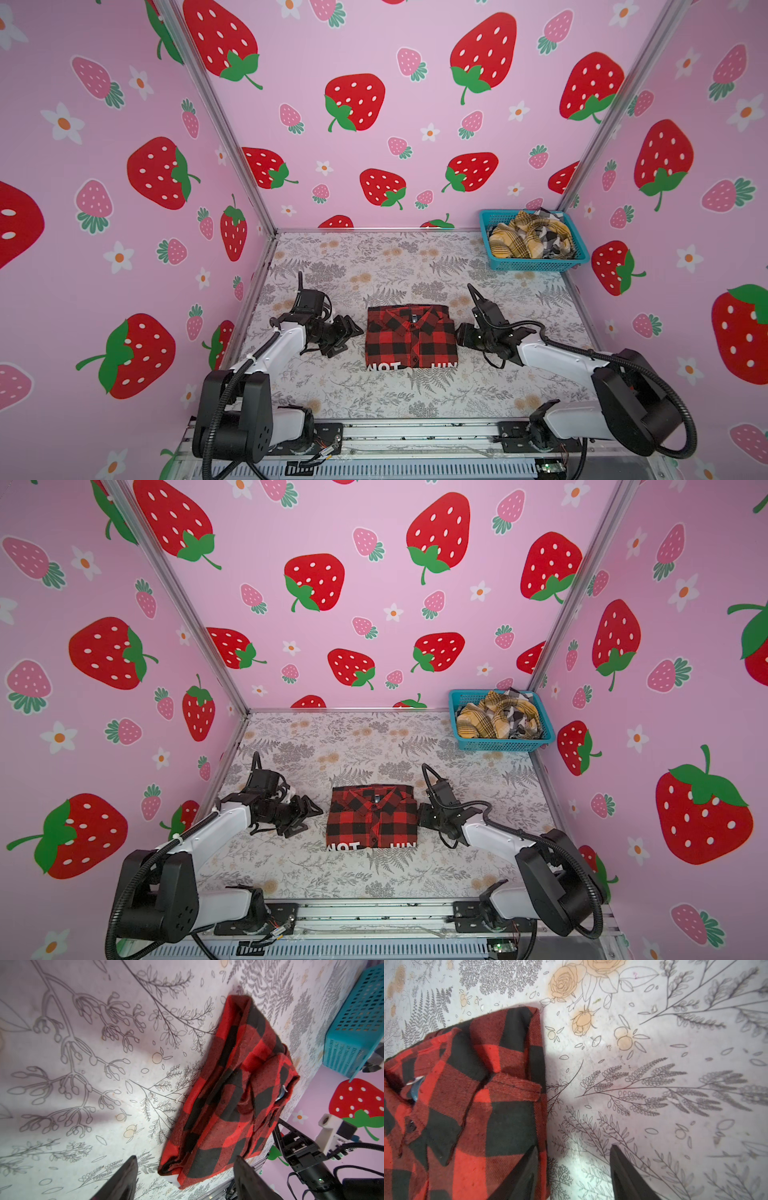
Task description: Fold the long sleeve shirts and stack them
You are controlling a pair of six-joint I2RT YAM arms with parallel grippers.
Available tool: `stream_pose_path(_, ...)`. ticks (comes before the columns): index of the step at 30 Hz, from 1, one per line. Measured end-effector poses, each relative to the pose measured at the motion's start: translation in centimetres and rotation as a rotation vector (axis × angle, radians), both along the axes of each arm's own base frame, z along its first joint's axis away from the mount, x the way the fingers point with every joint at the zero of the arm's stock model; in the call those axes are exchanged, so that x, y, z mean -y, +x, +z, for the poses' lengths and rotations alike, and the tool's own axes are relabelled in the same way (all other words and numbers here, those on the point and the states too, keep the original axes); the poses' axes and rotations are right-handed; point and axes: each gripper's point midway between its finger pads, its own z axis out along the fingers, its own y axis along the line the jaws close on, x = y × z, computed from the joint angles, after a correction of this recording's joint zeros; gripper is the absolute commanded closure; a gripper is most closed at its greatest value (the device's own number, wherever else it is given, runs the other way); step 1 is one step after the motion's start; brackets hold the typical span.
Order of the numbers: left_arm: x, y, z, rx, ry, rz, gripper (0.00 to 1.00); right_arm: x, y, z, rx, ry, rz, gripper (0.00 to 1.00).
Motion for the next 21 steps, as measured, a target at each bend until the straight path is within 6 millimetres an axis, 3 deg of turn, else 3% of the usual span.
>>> stream_pose_path(12,2.8,0.3,-2.1,-0.038,-0.045,-0.024,0.21,0.1,0.2,-0.3,-0.022,0.045,-0.005,0.48)
stream_pose_path(21,3.2,0.4,-2.8,-0.05,-0.047,-0.034,0.21,0.3,0.2,-0.5,-0.029,0.059,-0.009,0.48)
